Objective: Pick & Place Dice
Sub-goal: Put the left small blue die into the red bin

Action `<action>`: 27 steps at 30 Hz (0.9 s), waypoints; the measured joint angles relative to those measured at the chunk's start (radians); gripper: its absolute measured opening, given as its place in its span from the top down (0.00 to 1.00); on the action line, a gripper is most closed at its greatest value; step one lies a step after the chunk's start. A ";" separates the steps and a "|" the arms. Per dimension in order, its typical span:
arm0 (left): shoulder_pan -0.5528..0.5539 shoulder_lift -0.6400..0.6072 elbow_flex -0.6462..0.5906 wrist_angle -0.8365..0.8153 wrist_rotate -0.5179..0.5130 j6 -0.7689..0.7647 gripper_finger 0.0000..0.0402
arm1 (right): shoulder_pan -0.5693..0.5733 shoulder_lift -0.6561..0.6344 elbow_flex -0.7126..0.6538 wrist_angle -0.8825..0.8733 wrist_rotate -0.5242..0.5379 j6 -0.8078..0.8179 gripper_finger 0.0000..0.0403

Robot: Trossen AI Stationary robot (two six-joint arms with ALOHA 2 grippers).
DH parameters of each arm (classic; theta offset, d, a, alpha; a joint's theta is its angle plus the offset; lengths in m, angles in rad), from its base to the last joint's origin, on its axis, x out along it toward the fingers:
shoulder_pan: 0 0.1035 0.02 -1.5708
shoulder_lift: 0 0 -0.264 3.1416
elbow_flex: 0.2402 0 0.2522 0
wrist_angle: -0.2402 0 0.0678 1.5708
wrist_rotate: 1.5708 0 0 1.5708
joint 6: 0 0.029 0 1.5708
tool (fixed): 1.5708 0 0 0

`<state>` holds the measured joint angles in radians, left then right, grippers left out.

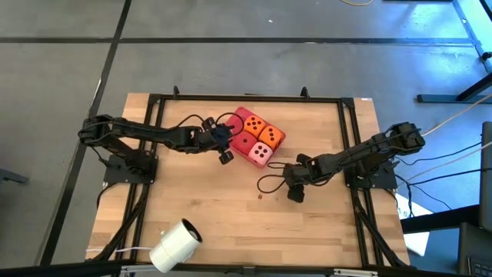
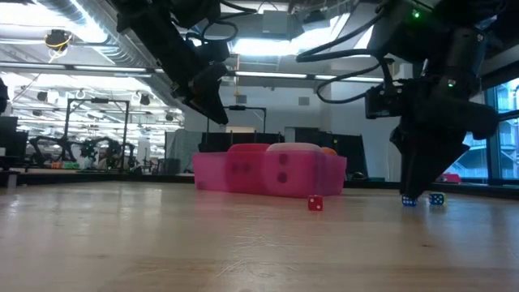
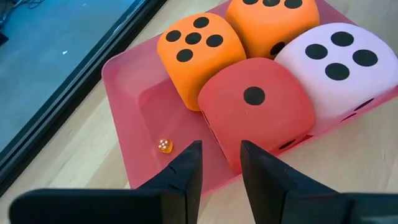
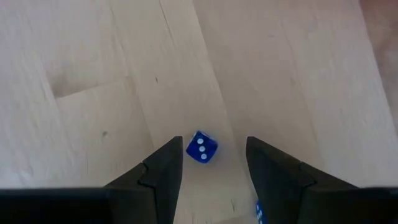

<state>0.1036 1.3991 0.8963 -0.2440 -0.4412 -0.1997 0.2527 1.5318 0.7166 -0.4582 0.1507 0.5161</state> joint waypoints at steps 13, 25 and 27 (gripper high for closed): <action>0.000 0.000 0.000 0.000 0.003 0.001 0.75 | 0.000 -0.001 -0.048 0.021 0.017 0.067 0.56; 0.000 0.000 0.000 -0.001 0.002 0.002 0.75 | 0.000 -0.003 -0.071 0.079 0.022 0.044 0.60; 0.000 0.000 0.000 0.000 0.002 0.002 0.75 | 0.000 -0.002 -0.071 0.087 0.022 0.046 0.63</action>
<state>0.1036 1.3991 0.8967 -0.2444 -0.4391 -0.1978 0.2527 1.5301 0.6453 -0.3713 0.1722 0.5623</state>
